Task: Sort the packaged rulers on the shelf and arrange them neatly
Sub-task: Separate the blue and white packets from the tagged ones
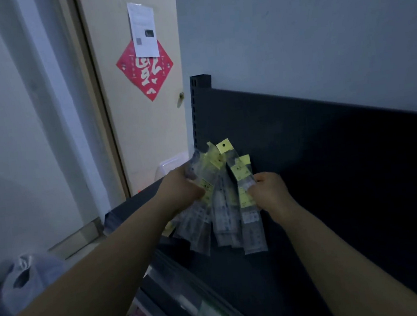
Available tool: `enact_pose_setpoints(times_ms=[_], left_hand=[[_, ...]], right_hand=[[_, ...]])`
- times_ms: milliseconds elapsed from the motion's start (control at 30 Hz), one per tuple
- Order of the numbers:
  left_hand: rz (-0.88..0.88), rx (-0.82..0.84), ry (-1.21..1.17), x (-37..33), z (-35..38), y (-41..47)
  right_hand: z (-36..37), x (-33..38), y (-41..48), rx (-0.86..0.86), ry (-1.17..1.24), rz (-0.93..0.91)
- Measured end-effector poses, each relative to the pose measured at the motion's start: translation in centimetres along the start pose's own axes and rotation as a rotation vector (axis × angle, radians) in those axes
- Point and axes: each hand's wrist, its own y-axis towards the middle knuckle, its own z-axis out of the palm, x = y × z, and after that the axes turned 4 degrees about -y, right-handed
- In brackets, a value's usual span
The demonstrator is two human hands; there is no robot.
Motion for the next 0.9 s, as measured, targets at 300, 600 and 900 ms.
enact_pose_setpoints(times_ms=[300, 600, 900], left_hand=[[0.13, 0.171, 0.37, 3.0, 0.5, 4.6], [0.172, 0.265, 0.185, 5.1, -0.6, 6.6], [0.346, 0.255, 0.189, 3.7, -3.0, 4.7]], right_hand=[[1.8, 0.6, -0.4, 0.023, -0.263, 0.071], [2.5, 1.0, -2.2, -0.065, -0.341, 0.105], [3.3, 0.6, -3.1, -0.153, -0.406, 0.089]])
